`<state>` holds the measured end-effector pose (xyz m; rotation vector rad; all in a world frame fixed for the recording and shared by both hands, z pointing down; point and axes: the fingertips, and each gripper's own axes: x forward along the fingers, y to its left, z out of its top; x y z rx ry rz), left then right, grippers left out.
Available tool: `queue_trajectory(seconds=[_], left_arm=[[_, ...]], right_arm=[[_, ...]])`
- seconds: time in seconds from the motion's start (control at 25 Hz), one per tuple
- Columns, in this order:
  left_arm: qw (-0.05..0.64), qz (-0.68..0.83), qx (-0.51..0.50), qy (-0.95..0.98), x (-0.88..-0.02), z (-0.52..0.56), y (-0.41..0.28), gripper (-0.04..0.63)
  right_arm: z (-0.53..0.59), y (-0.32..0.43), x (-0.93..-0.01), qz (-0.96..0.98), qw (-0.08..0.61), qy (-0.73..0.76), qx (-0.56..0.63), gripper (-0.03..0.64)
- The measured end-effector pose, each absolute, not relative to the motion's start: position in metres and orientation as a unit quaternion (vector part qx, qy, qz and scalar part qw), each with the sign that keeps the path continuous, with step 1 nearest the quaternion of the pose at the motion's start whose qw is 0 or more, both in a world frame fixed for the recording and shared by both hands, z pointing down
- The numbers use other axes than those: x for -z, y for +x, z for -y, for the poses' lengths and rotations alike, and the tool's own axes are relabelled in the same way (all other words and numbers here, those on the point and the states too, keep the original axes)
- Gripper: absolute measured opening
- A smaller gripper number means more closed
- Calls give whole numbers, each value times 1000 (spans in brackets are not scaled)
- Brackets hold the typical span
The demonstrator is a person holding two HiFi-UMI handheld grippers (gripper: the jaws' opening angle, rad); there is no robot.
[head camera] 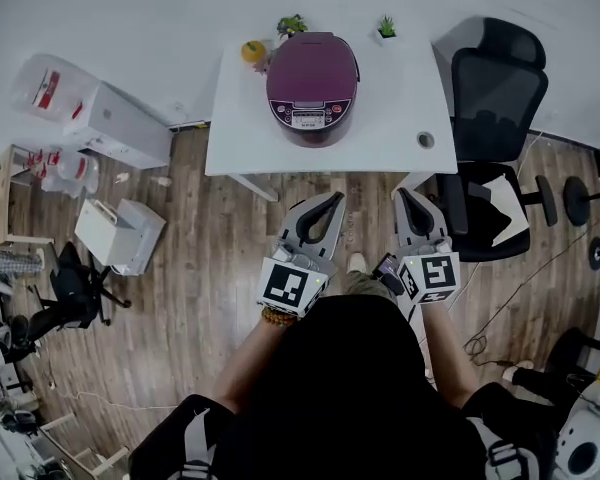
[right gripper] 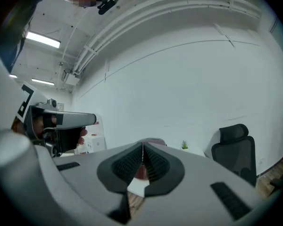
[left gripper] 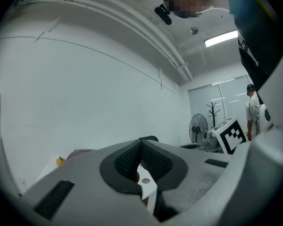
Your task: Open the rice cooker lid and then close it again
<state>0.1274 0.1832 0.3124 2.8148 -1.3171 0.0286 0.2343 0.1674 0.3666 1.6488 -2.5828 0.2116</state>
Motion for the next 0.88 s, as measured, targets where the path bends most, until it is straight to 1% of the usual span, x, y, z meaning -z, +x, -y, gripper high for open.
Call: queue_trajectory(seconds=[0.36, 0.68, 0.88], left_arm=[[35, 463, -32, 885, -328, -131, 140, 23], [74, 501, -33, 862, -353, -90, 110, 23], [92, 492, -40, 865, -371, -47, 91, 23]], right_arm=[[-95, 246, -371, 866, 36, 493, -71, 29], [-49, 234, -386, 874, 64, 475, -85, 29], [-9, 216, -385, 869, 76, 481, -86, 29]])
